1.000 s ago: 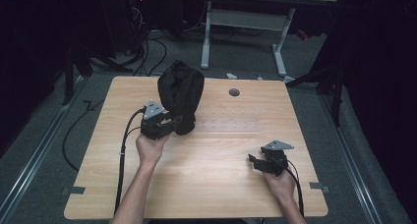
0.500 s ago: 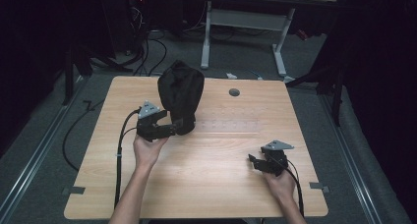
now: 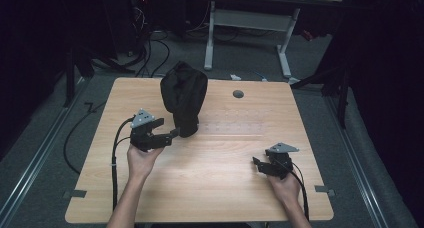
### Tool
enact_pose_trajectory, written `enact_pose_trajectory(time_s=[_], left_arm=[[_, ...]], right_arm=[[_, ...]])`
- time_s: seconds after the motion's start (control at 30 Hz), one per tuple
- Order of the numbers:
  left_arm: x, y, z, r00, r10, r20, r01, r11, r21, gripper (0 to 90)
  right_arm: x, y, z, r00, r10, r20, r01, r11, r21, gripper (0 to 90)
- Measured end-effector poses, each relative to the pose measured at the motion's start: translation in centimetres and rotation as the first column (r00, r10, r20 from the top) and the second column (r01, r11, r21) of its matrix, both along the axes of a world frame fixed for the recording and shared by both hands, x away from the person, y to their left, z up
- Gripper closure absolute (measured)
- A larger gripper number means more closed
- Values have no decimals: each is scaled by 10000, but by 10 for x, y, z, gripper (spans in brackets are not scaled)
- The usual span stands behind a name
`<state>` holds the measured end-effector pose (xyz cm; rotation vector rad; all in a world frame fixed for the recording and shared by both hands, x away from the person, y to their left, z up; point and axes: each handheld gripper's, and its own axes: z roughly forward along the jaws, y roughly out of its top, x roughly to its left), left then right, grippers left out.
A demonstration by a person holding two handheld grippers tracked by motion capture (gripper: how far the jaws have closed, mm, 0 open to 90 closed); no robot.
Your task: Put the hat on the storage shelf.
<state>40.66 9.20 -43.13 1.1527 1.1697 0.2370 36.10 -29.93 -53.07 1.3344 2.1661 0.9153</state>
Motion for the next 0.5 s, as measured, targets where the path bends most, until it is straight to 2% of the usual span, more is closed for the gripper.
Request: enact_pose_trajectory(time_s=[0.33,0.5], left_arm=[[-13,4,-4,9993,-319,-212,324,9993,207,267],[-19,5,-7,9990,-380,-228,383,9992,130,267]], right_arm=[[0,0,0,10000,-2,-6,2,10000,9,367],[0,0,0,10000,-23,-19,23,10000,26,366]])
